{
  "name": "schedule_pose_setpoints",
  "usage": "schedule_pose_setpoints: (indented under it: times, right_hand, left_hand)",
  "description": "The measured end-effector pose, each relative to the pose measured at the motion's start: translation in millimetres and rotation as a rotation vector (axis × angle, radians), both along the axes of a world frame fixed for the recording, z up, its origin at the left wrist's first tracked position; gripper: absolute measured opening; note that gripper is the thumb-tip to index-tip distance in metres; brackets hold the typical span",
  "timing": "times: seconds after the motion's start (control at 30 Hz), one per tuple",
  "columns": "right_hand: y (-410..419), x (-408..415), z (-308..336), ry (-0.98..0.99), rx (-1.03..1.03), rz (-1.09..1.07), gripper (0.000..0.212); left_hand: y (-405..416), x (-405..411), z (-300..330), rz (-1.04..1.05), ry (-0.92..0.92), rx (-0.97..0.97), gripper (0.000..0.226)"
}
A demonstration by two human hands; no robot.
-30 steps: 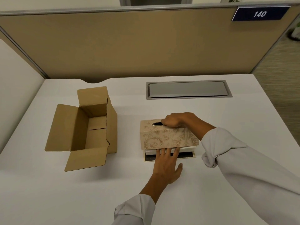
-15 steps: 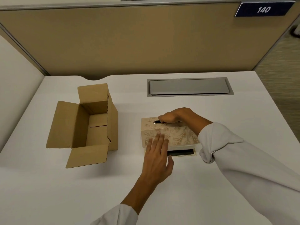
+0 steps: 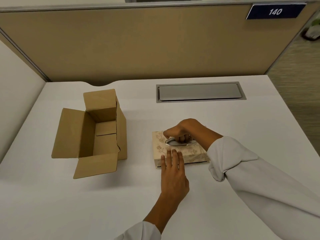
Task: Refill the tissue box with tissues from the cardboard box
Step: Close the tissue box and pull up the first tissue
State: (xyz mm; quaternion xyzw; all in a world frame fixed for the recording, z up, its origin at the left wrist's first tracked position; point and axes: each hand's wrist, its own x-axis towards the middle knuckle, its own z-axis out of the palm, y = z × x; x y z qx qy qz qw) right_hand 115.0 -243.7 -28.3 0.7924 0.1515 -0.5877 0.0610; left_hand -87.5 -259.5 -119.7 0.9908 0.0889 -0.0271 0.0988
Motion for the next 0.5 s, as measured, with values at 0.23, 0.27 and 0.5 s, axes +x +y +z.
schedule_pose_setpoints:
  times: [0.23,0.27,0.5]
  right_hand:
    - [-9.8,-33.5,-2.2,-0.021,0.011,0.021,0.077]
    - [-12.2,-36.6,-2.3,-0.006,0.022,0.011,0.078]
    - [-46.2,-50.6,1.6,-0.325,0.244,0.2,0.048]
  left_hand:
    - [0.0,-11.3,-4.5,-0.029,0.096,-0.019,0.084]
    - [0.7,-10.8,-4.3,-0.035,0.095,-0.02,0.083]
    - [5.6,-13.5,-1.7,-0.115,0.128,-0.014,0.087]
